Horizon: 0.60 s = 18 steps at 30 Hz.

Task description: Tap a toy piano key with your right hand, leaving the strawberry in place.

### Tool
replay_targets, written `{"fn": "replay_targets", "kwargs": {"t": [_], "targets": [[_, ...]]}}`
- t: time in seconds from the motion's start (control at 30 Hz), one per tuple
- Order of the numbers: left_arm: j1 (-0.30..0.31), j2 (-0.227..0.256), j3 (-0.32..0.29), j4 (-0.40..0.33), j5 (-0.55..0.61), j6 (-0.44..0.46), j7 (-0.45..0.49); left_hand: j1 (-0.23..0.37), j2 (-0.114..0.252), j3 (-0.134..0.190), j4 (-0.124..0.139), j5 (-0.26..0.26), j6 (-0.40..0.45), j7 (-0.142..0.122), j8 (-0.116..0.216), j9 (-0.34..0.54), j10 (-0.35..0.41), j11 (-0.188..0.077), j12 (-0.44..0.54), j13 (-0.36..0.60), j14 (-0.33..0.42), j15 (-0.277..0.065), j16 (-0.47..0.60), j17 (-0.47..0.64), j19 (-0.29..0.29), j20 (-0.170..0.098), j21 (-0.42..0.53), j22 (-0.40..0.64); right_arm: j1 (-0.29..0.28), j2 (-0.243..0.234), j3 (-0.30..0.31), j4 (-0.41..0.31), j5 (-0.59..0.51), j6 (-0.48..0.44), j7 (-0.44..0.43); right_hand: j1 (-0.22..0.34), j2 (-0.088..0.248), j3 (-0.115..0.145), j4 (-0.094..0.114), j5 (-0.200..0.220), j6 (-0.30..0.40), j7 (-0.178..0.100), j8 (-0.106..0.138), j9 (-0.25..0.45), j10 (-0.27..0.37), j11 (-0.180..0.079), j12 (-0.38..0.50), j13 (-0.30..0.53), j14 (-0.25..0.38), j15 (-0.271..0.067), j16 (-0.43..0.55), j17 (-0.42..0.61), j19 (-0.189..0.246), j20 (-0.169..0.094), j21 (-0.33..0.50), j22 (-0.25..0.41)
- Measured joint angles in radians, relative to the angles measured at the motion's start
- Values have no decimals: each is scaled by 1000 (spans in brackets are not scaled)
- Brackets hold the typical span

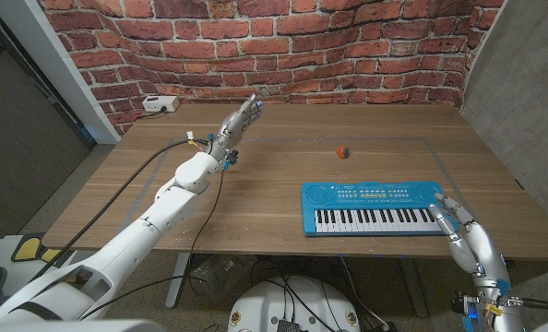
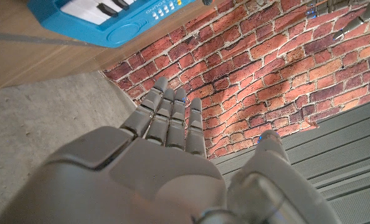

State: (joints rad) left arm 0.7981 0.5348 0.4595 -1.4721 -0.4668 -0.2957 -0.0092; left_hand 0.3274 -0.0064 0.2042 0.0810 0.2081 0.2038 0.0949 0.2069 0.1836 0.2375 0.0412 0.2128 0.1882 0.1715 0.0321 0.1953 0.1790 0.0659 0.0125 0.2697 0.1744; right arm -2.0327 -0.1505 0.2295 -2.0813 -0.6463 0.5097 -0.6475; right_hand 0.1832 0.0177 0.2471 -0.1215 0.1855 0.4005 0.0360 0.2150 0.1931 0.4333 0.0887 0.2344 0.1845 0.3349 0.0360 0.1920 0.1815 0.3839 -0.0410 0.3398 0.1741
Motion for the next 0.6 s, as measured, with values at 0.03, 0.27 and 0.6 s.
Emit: {"fn": "replay_targets", "kwargs": {"t": [0.03, 0.27, 0.6], "targets": [[0, 0, 0, -1, 0, -1, 0, 0, 0, 0, 0, 0, 0, 0, 0, 0, 0, 0, 0, 0, 0, 0, 0, 0, 0, 0, 0, 0, 0, -1, -1, -1, -7, -6, -5, 0, 0, 0, 0, 0, 0, 0, 0, 0, 0, 0, 0, 0, 0, 0, 0, 0, 0, 0, -1, 0], [0, 1, -3, -3, 1, -7, -1, 9, -9, 0, 0, 0, 0, 0, 0, 0, 0, 0, 0, 0, 0, 0, 0, 0, 0, 0, -4, 0, -9, -44, -29, -16, -133, -122, -107, 0, 0, 0, 0, 0, 5, -6, 0, 0, 0, 0, 0, 0, 0, -8, 0, 0, 0, 0, -4, 0], [-2, -2, -5, 2, -2, -16, -7, 9, -9, 0, 0, 0, 4, -4, 0, 0, 2, 2, 0, 0, 0, 0, 0, 0, 0, 0, -8, 0, -16, -130, -76, -27, -221, -263, -203, 9, 9, 4, -4, 0, 7, -18, 0, 0, -7, -15, -7, 0, -2, -27, -3, 0, 5, -5, -12, 0]]}}
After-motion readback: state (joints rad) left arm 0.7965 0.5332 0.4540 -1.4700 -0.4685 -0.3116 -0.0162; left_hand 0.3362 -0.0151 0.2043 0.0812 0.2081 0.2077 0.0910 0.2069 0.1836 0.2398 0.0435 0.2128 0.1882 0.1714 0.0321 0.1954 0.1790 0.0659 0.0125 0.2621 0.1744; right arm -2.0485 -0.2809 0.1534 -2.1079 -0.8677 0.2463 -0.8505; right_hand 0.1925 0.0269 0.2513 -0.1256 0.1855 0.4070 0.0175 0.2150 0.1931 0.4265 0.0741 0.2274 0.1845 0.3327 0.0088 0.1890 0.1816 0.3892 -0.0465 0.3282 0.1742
